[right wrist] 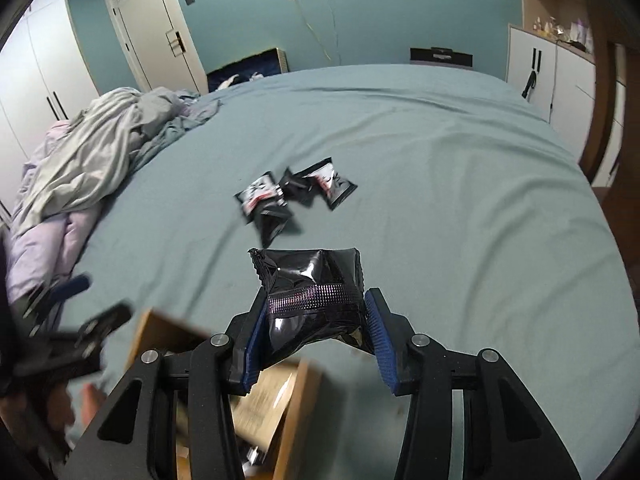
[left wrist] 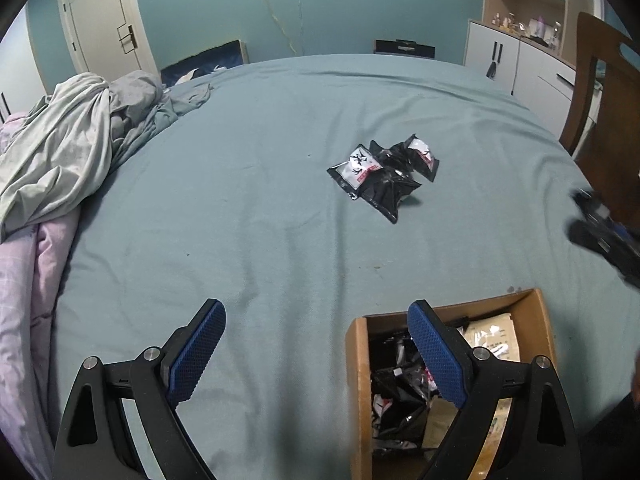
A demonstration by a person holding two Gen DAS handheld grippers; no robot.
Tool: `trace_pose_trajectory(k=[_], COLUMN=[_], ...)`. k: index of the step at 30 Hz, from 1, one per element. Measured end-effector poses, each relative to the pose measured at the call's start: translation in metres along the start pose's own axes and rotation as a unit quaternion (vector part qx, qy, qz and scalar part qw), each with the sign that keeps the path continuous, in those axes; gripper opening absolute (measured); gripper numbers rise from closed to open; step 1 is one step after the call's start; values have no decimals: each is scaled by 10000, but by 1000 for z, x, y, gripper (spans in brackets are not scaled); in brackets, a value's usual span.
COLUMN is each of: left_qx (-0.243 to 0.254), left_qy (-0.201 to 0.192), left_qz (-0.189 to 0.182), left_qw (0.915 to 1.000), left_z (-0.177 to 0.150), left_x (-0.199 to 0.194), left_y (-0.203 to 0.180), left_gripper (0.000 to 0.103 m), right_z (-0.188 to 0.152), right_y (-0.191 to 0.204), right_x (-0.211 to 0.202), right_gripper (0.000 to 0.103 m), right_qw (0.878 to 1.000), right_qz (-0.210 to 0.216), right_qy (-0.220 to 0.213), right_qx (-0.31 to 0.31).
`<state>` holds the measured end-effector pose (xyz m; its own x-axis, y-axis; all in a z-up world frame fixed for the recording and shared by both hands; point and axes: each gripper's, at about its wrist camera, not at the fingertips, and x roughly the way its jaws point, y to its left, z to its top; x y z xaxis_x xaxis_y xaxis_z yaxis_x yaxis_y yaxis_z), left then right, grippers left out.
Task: Organize snacks
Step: 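Grasp a black packet from the pile with the right gripper and lift it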
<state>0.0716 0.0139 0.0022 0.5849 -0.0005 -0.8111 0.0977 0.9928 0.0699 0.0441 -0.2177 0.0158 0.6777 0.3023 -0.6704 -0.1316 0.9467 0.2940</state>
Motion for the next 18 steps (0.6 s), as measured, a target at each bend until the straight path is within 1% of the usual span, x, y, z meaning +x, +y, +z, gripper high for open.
trace_pose_trajectory(k=[2,4,7,11,15,18], left_qx=[59,160,230,339,366,362], left_qy=[15,114,191,297,350,451], left_qz=[18,16,-7,32,115,197], left_qw=[10000,9998,9996,9990,9986,9981], left_z=[0,3,9,27,53,79], left_x=[1,5,10,23,43,64], left_y=[0,-2,-1,0,0,0], left_gripper=[94,94,94,94,94,94], right_z=[-16,-28,-36,-29,-22,-17], right_y=[7,11,6,4,2,-2], right_x=[-20,-30,-40,-27,-6,6], right_gripper=[45,45,45,45,45,45], right_qw=[9999,9998,9998,9994,9993,9993], right_qz=[-91,-115,-100,-197,-210,-36], right_qy=[-95,-128,-110,-114,22,128], right_qx=[-11,36,163,243,302,339])
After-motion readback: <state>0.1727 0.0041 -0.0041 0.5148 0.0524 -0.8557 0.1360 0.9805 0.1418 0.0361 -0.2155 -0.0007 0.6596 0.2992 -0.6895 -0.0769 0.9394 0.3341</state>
